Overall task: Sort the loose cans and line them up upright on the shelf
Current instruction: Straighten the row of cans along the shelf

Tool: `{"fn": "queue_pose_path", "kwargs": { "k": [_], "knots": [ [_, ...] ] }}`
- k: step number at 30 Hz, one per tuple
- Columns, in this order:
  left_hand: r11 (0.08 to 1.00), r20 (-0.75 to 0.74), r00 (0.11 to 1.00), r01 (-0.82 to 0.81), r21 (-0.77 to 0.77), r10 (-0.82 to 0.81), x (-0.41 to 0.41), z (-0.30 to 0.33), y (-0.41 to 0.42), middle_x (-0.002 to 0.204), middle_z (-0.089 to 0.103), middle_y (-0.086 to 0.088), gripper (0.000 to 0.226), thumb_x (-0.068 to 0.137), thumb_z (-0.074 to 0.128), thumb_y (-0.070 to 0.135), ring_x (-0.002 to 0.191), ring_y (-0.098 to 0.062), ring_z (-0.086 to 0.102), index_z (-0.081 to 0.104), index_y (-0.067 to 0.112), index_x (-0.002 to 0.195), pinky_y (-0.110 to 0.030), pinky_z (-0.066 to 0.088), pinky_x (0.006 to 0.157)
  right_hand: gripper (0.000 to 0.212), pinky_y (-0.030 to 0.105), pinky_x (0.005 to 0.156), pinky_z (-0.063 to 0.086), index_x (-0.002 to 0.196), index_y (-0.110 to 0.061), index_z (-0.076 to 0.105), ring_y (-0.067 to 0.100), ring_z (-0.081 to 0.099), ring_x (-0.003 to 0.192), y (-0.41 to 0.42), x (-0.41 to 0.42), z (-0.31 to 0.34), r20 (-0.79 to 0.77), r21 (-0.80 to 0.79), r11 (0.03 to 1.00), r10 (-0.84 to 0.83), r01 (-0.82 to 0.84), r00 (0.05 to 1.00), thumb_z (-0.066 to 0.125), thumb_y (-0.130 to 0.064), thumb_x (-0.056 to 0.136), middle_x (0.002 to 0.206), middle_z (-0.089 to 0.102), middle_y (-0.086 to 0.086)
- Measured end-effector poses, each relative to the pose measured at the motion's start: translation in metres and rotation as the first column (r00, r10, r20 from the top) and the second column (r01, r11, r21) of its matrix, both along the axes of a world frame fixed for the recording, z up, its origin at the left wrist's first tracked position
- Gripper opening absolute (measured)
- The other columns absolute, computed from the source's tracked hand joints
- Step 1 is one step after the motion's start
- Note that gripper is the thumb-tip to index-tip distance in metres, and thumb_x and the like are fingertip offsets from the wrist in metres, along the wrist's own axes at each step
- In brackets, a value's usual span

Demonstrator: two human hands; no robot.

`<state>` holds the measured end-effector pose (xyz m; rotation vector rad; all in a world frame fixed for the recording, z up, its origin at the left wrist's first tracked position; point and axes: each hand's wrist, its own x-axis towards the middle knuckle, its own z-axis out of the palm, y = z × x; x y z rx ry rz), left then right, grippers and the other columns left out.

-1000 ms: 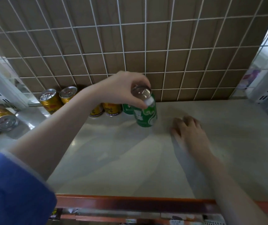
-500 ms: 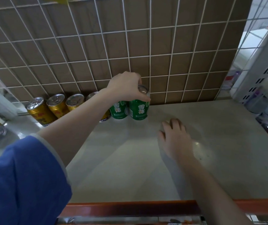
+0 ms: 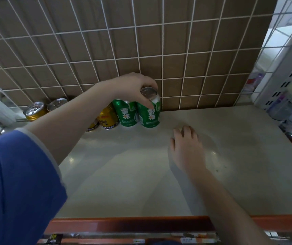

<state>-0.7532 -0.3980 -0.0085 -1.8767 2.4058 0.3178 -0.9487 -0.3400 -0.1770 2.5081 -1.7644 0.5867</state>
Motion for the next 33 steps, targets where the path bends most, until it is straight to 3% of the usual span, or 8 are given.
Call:
{"fn": "queue_pose_path", "kwargs": {
  "k": [4,11,27,33],
  "knots": [
    [0.998,0.036,0.998,0.046,-0.038,-0.045,0.001,0.004,0.0,0.122,0.059,0.003,0.057,0.079,0.069,0.047,0.097,-0.008,0.045,0.054,0.025,0.128,-0.027,0.039,0.082,0.024,0.04,0.07,0.052,0.095,-0.003,0.066,0.041,0.061,0.093,0.0,0.0,-0.002,0.015,-0.03,1.0,-0.002,0.003,1.0,0.071,-0.015,0.075,0.097,0.063,0.024],
    [0.995,0.119,0.991,0.069,-0.076,-0.06,0.001,0.003,-0.001,0.118,0.062,0.001,0.058,0.079,0.066,0.052,0.101,-0.017,0.052,0.055,0.023,0.128,-0.035,0.045,0.083,0.023,0.04,0.068,0.052,0.095,-0.003,0.067,0.04,0.061,0.093,-0.001,0.0,-0.003,0.034,-0.043,0.999,-0.004,0.006,0.999,0.07,-0.014,0.075,0.095,0.063,0.023],
    [1.0,0.013,1.0,-0.003,-0.03,0.004,0.001,0.0,-0.005,0.129,0.054,0.001,0.062,0.077,0.074,0.039,0.111,-0.017,0.049,0.048,0.026,0.132,-0.031,0.041,0.087,0.022,0.042,0.07,0.052,0.098,-0.003,0.066,0.04,0.061,0.091,0.002,-0.001,0.007,-0.007,0.05,0.999,0.019,-0.019,1.0,0.064,-0.016,0.079,0.094,0.063,0.022],
    [0.99,0.004,0.998,-0.066,-0.125,0.067,-0.005,-0.008,0.016,0.134,0.052,-0.008,0.063,0.083,0.068,0.034,0.12,-0.025,0.047,0.044,0.015,0.138,-0.032,0.038,0.094,0.03,0.041,0.067,0.052,0.087,0.001,0.067,0.04,0.062,0.077,0.002,-0.004,0.02,-0.043,0.085,0.996,0.044,-0.04,0.998,0.079,-0.019,0.068,0.081,0.062,0.024]
  ]
}}
